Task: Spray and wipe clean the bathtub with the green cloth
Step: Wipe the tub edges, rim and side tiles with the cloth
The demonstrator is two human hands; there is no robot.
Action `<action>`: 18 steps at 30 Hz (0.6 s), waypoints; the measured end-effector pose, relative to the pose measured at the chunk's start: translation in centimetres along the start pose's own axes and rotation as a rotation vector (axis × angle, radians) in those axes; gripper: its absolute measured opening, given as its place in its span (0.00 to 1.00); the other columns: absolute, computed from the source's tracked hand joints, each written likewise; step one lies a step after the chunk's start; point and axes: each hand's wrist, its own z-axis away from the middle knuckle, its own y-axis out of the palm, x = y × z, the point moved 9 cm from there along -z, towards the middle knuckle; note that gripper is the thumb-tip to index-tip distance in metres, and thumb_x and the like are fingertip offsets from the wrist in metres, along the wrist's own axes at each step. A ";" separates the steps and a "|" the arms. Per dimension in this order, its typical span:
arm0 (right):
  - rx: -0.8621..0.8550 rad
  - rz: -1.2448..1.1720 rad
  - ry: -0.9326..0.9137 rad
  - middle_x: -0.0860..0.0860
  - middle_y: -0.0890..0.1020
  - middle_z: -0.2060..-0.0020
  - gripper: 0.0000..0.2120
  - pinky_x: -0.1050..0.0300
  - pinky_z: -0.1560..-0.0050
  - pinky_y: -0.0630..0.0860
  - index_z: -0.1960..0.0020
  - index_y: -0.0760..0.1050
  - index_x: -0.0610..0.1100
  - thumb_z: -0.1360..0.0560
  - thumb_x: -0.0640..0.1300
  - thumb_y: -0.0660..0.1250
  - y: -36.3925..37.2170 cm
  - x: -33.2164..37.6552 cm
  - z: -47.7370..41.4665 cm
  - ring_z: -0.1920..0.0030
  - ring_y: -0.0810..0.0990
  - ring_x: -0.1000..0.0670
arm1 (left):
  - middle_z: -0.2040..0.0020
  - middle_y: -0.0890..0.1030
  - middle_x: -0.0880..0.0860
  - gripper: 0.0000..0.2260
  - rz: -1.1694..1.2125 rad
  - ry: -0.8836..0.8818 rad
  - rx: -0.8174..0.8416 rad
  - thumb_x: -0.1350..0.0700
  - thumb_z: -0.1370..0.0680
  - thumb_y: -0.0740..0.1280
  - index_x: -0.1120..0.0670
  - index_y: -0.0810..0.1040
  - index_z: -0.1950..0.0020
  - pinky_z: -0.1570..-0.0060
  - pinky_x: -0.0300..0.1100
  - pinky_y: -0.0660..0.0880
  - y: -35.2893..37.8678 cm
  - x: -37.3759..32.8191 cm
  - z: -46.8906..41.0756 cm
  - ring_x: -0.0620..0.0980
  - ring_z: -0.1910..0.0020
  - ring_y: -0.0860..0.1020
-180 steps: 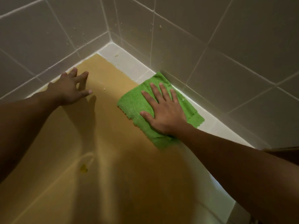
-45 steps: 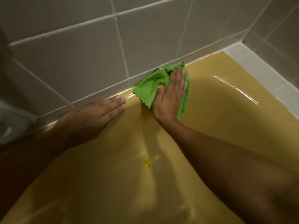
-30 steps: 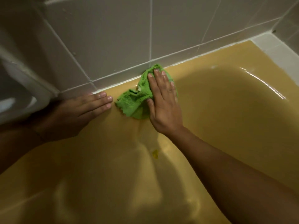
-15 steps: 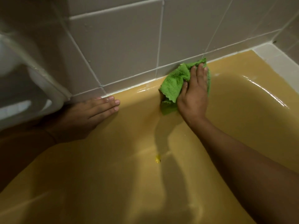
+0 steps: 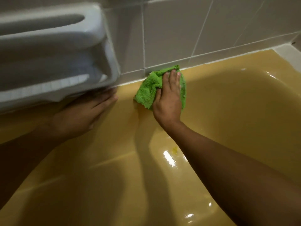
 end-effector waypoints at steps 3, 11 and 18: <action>0.020 0.042 -0.040 0.45 0.52 0.17 0.28 0.52 0.18 0.45 0.18 0.55 0.41 0.16 0.42 0.57 0.9 1.5 1.0 0.17 0.44 0.47 | 0.15 0.45 0.46 0.34 -0.018 -0.046 0.074 0.60 0.20 0.56 0.47 0.51 0.15 0.22 0.51 0.56 0.2 2.5 4.8 0.47 0.16 0.43; 0.051 0.040 -0.129 0.45 0.51 0.17 0.30 0.42 0.19 0.53 0.17 0.55 0.43 0.18 0.41 0.59 4.4 5.7 4.2 0.17 0.43 0.46 | 0.15 0.46 0.44 0.36 0.042 -0.069 0.076 0.62 0.19 0.61 0.47 0.49 0.15 0.22 0.39 0.49 -0.3 4.6 7.5 0.43 0.16 0.46; 0.109 -0.013 -0.162 0.47 0.61 0.19 0.24 0.54 0.20 0.53 0.21 0.66 0.45 0.17 0.41 0.61 3.8 6.9 4.6 0.18 0.53 0.48 | 0.17 0.60 0.51 0.35 0.195 -0.219 -0.052 0.66 0.24 0.69 0.54 0.64 0.18 0.21 0.54 0.58 -1.3 3.4 7.1 0.50 0.18 0.57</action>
